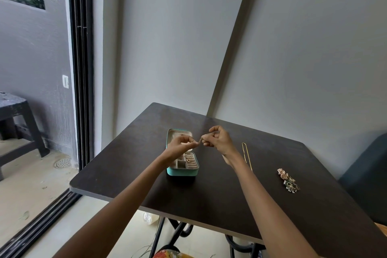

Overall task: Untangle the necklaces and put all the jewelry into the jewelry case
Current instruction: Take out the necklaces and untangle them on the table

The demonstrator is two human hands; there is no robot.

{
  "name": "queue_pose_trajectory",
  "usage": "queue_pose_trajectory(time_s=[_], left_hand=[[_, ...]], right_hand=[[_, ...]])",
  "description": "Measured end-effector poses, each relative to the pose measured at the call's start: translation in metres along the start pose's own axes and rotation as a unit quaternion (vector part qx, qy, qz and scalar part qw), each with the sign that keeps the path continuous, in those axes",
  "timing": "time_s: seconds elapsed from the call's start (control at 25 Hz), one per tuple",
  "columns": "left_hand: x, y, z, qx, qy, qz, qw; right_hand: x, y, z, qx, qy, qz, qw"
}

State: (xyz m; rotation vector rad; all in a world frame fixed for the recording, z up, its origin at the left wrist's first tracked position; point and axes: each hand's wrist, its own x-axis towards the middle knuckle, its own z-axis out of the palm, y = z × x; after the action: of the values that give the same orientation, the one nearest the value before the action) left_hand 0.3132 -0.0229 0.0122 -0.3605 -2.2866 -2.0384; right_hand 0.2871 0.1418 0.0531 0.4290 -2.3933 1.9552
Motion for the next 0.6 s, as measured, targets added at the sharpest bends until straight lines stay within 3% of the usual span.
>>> queue_pose_trajectory(time_s=[0.08,0.28,0.6], left_hand=[[0.0,-0.004,-0.001,0.046,0.015,-0.011,0.999],[0.006,-0.006,0.008,0.196,0.141,0.0,0.97],[0.008,-0.002,0.013,0.177,0.164,0.023,0.97]], right_hand=[[0.001,0.0,-0.002,0.009,-0.006,-0.008,1.0],[0.001,0.002,-0.002,0.001,-0.012,-0.019,1.0],[0.003,0.006,0.002,-0.023,-0.011,-0.03,0.999]])
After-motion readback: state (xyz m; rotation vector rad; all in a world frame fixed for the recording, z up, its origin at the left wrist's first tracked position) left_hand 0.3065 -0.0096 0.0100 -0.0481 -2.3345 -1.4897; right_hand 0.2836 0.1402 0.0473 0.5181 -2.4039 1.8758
